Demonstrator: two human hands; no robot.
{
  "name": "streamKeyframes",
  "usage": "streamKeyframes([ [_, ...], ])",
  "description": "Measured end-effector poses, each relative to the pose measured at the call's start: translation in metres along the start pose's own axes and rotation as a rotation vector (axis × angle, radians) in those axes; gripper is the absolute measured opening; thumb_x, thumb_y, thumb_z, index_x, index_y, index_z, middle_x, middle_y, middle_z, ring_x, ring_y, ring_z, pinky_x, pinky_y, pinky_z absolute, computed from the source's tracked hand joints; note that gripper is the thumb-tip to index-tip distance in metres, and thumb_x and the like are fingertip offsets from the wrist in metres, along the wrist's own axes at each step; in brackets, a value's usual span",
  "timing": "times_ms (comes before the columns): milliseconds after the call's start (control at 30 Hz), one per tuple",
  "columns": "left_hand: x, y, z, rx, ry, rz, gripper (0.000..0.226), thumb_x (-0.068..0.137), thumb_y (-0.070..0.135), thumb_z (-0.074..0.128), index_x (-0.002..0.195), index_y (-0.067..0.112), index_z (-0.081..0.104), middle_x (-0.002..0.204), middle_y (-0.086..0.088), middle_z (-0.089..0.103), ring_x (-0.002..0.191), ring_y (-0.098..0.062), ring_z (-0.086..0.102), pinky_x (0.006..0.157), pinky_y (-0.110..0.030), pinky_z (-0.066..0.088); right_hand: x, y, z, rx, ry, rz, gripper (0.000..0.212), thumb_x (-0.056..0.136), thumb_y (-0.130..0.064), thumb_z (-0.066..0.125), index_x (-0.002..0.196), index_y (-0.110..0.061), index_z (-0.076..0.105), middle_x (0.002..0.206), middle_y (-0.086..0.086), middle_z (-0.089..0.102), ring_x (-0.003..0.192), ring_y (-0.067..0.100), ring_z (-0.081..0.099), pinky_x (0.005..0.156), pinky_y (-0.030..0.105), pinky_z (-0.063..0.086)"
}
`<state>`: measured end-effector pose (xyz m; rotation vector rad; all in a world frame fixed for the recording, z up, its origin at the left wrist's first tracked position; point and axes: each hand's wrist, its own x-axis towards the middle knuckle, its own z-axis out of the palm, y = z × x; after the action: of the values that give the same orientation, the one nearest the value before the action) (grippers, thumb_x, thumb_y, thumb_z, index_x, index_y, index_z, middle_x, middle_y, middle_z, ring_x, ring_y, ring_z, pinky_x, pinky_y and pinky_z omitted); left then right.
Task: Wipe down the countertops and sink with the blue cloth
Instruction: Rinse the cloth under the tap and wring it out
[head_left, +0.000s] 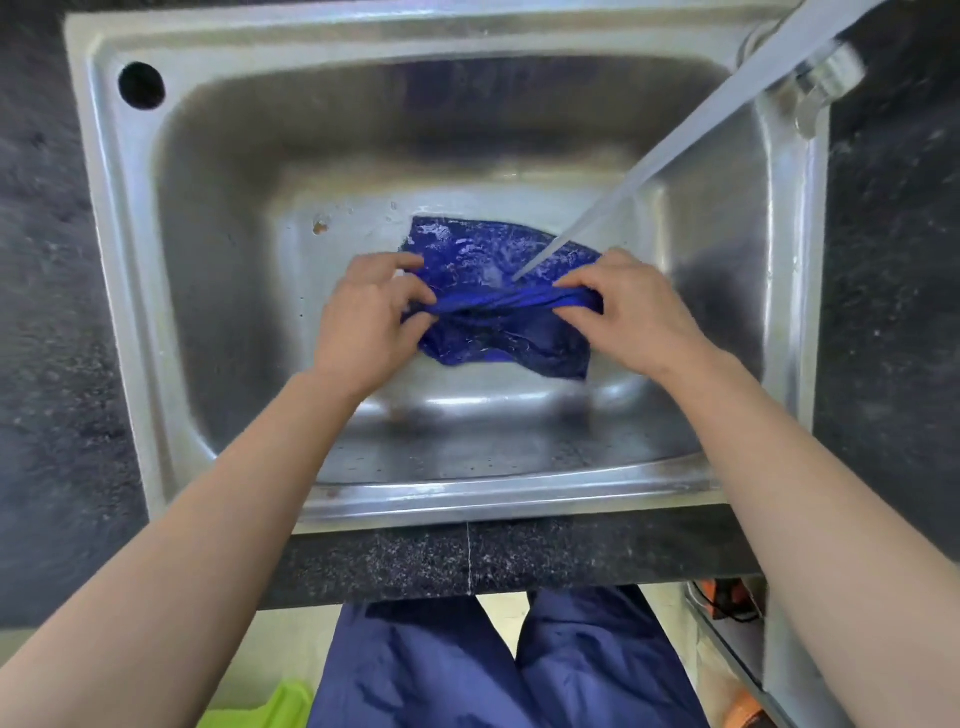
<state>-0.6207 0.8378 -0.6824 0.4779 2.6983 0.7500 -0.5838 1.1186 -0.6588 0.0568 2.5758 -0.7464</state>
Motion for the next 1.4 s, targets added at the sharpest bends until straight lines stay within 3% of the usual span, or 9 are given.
streamKeyframes([
  [133,0.01,0.014,-0.036,-0.051,0.317,0.039,0.013,0.081,0.018,0.072,0.093,0.017,0.075,0.096,0.001,0.074,0.092,-0.02,0.065,0.081,-0.026,0.046,-0.005,-0.005,-0.022,0.123,0.348,-0.055,0.027,0.085,-0.021,0.07,0.111,-0.025,0.074,0.095,-0.005,0.05,0.085,0.016,0.057,0.075,0.029,0.046],
  [233,0.009,0.021,-0.047,0.042,0.469,0.124,0.008,0.08,0.016,0.074,0.088,0.015,0.075,0.088,-0.001,0.071,0.086,-0.02,0.061,0.072,-0.029,0.046,-0.011,-0.009,-0.025,0.133,0.359,-0.13,0.027,0.084,-0.023,0.07,0.111,-0.021,0.074,0.093,-0.003,0.054,0.081,0.015,0.056,0.073,0.028,0.044],
  [300,0.002,0.02,-0.042,0.091,0.365,0.158,0.006,0.078,0.014,0.074,0.085,0.013,0.074,0.083,-0.005,0.067,0.082,-0.026,0.06,0.066,-0.034,0.048,-0.014,-0.006,-0.019,0.088,0.216,-0.165,0.028,0.084,-0.029,0.07,0.11,-0.02,0.073,0.094,-0.001,0.056,0.083,0.018,0.057,0.075,0.031,0.047],
  [400,-0.01,0.01,-0.023,0.242,-0.192,0.105,0.013,0.081,0.024,0.074,0.09,0.015,0.075,0.086,-0.009,0.067,0.086,-0.035,0.062,0.068,-0.038,0.049,-0.01,0.006,-0.002,-0.123,-0.237,-0.086,0.037,0.086,-0.045,0.07,0.118,-0.026,0.068,0.106,0.003,0.059,0.098,0.024,0.06,0.088,0.041,0.051],
  [467,-0.018,0.003,-0.012,0.257,-0.345,0.058,0.025,0.082,0.04,0.073,0.096,0.019,0.075,0.095,-0.005,0.068,0.095,-0.031,0.06,0.075,-0.038,0.05,-0.01,0.011,0.009,-0.152,-0.376,-0.012,0.042,0.088,-0.045,0.069,0.126,-0.028,0.065,0.117,0.002,0.056,0.106,0.022,0.058,0.095,0.042,0.049],
  [733,0.009,-0.011,0.03,0.146,-0.115,-0.126,0.058,0.096,0.024,0.056,0.149,0.009,0.039,0.159,-0.015,0.029,0.143,-0.036,0.031,0.112,-0.05,0.036,0.023,0.006,0.032,-0.228,-0.068,0.036,0.075,0.098,-0.028,0.061,0.159,-0.016,0.018,0.16,0.014,0.024,0.145,0.037,0.022,0.113,0.047,0.037],
  [833,0.008,-0.006,0.042,0.226,-0.169,-0.167,0.063,0.096,0.031,0.054,0.152,0.011,0.031,0.148,-0.013,0.042,0.126,-0.036,0.043,0.1,-0.049,0.044,0.027,-0.002,0.035,-0.177,-0.109,0.076,0.074,0.096,-0.035,0.063,0.155,-0.014,0.024,0.14,0.014,0.047,0.126,0.035,0.043,0.097,0.046,0.045],
  [1033,-0.01,0.001,0.04,0.1,-0.276,-0.221,0.037,0.093,0.027,0.059,0.129,0.021,0.055,0.117,-0.011,0.061,0.102,-0.035,0.061,0.082,-0.041,0.047,0.015,-0.005,0.044,-0.233,-0.351,0.08,0.04,0.096,-0.045,0.059,0.126,-0.019,0.051,0.109,0.008,0.065,0.1,0.031,0.061,0.072,0.034,0.039],
  [1400,0.021,0.026,-0.02,-0.16,0.387,-0.029,0.029,0.082,0.015,0.065,0.111,0.012,0.07,0.091,0.002,0.051,0.079,-0.008,0.048,0.073,-0.02,0.034,0.008,-0.017,-0.023,0.106,0.331,0.019,0.022,0.093,-0.035,0.062,0.107,-0.019,0.066,0.099,0.002,0.058,0.092,0.024,0.056,0.076,0.032,0.041],
])
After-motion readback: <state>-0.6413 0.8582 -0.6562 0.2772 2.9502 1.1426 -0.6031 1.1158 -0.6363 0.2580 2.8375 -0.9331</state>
